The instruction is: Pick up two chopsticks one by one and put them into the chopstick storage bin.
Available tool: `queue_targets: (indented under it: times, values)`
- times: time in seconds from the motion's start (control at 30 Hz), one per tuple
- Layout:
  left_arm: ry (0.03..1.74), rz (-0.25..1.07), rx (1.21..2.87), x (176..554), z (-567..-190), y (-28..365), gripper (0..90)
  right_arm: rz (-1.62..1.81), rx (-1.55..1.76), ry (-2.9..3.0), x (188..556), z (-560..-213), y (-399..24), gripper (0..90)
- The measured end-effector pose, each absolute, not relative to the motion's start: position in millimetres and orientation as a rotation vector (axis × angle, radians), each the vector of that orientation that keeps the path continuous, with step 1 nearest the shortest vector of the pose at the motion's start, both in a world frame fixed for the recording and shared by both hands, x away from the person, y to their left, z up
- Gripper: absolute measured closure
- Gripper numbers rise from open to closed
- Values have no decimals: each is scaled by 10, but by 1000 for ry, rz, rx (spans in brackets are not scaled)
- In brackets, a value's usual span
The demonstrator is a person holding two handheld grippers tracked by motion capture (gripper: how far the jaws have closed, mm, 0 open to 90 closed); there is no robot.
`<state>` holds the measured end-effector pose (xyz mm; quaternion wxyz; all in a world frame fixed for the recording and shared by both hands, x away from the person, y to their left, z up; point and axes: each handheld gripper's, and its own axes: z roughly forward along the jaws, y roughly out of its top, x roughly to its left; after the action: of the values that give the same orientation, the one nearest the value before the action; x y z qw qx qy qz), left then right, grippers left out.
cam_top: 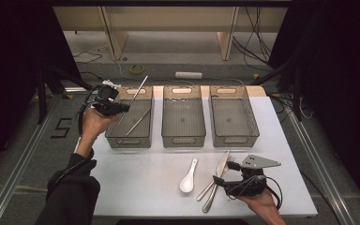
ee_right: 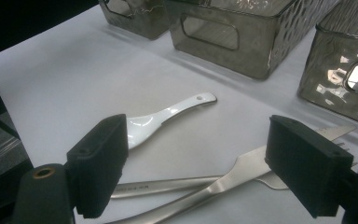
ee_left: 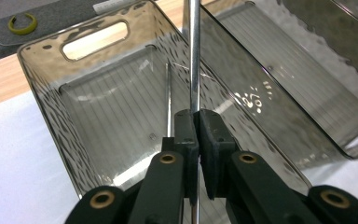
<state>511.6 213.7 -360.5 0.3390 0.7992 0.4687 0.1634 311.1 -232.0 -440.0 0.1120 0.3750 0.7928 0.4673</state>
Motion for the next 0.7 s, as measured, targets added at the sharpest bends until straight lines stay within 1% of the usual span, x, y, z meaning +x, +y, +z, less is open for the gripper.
queue_targets:
  times: [0.33, 0.5, 0.7]
  values:
    - [1246, 467, 2040, 5189, -3688, 2221, 856, 1369, 1097, 2335, 3106, -4401, -2311, 219]
    - [1279, 460, 1998, 5185, -3806, 2264, 856, 1369, 1090, 2336, 3100, -4402, -2300, 219]
    - [1296, 451, 2000, 5184, -3919, 2298, 855, 1368, 1089, 2338, 3100, -4403, -2299, 219]
